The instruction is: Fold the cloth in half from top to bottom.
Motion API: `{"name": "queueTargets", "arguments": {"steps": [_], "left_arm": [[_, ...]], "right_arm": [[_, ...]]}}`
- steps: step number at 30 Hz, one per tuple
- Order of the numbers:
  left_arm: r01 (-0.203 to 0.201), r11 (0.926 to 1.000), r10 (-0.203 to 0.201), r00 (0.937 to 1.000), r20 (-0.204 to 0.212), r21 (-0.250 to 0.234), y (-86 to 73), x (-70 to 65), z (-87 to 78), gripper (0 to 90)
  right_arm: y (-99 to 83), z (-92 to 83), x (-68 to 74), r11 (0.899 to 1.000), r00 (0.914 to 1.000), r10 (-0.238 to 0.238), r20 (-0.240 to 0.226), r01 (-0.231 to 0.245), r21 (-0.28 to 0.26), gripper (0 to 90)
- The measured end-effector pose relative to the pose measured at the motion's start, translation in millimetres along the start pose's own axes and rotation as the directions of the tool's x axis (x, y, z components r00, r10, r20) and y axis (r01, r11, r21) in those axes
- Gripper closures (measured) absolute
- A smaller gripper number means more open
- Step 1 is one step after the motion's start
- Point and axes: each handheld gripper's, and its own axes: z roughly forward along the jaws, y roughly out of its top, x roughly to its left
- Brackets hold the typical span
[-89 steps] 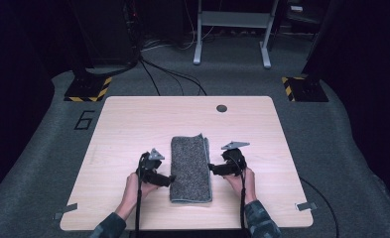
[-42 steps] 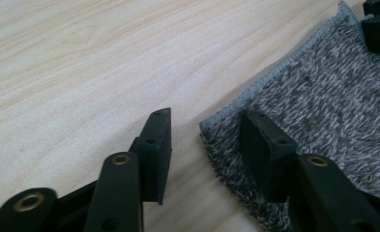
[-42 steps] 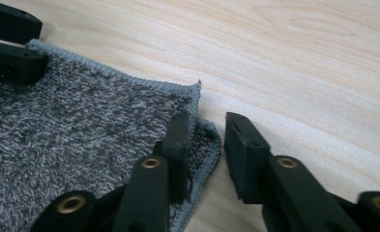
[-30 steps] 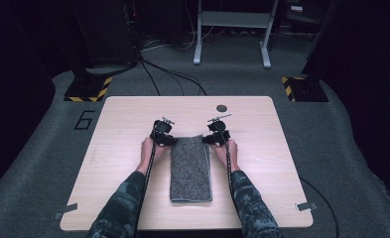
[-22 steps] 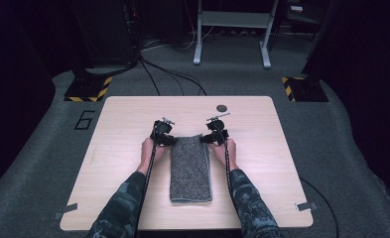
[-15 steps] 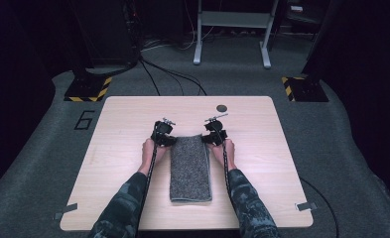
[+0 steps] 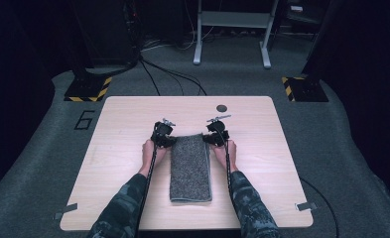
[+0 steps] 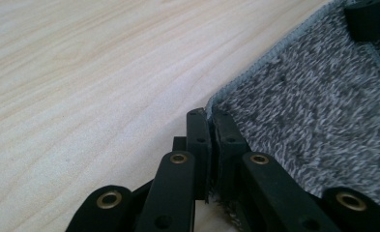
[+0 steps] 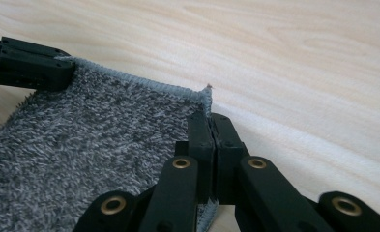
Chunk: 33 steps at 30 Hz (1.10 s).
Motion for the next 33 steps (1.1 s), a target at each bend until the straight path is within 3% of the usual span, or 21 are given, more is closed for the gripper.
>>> {"name": "queueTargets", "arguments": {"steps": [10, 19, 33], "left_arm": [[-0.01, 0.9984, 0.009, 0.9999, -0.014, -0.055, 11.9, -1.8, -13.4, 87.3], [-0.04, 0.9965, 0.039, 0.999, -0.021, -0.073, 25.4, -4.7, -23.4, 87.3], [-0.05, 0.9888, 0.046, 0.9984, -0.033, -0.14, 46.5, -4.4, -47.1, 87.3]], "right_arm": [[8.0, -17.7, 1.2, 0.998, 0.9997, -0.023, 0.004, 0.024, -0.063, 89.2], [14.3, -30.3, 0.1, 0.994, 0.9988, -0.042, 0.025, 0.044, -0.101, 89.2], [36.4, -58.7, 3.9, 0.983, 0.9977, -0.058, 0.034, 0.063, -0.17, 89.2]]}}
